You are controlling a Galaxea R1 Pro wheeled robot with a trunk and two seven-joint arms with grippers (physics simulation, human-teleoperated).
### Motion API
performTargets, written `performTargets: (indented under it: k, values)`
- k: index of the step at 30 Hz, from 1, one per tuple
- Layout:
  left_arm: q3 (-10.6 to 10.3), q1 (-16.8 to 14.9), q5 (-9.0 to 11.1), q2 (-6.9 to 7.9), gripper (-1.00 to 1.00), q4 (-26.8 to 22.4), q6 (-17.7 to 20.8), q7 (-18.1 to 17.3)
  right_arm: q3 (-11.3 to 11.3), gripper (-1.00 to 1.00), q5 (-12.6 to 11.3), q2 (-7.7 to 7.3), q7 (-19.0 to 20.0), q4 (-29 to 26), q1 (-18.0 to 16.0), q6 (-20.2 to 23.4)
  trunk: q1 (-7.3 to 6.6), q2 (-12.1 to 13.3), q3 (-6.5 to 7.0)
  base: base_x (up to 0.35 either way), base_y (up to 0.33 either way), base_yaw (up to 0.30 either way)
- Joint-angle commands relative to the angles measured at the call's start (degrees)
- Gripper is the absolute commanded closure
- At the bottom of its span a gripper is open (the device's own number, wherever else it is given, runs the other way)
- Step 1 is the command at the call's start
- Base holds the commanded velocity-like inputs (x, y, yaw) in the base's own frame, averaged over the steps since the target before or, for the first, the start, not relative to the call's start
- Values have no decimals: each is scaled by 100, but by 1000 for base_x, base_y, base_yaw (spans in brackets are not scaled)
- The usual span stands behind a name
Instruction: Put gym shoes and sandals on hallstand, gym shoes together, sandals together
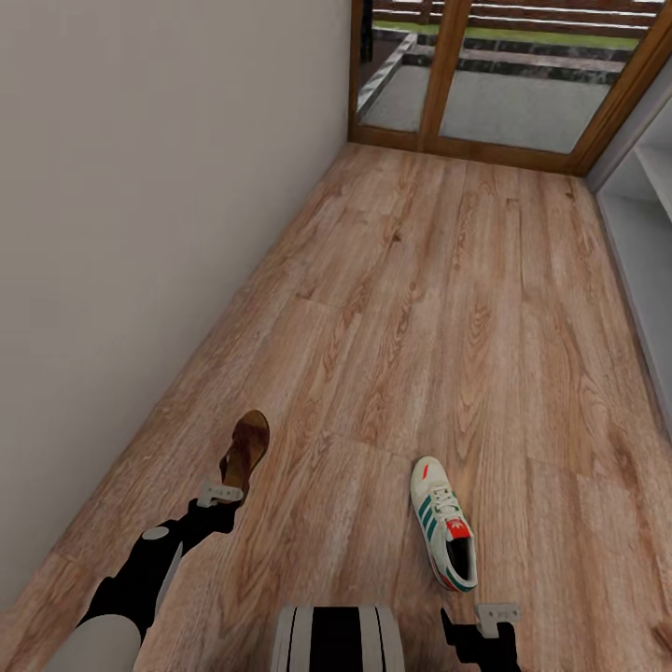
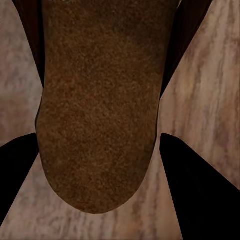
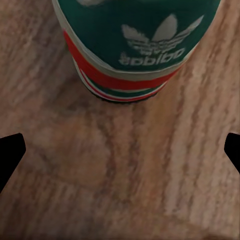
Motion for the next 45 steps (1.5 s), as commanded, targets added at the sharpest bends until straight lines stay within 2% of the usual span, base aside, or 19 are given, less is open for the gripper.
performTargets:
  k: [1, 45]
  values:
    - [26, -1, -26, -4, 100, -11, 30, -48, -21, -100, 21, 2, 18, 4, -2, -19, -1, -1, -3, 0, 0, 0]
    - [29, 5, -25, 0, 100, -12, 17, -38, -29, -100, 21, 2, 18, 4, -2, -19, -1, -1, -3, 65, 0, 0]
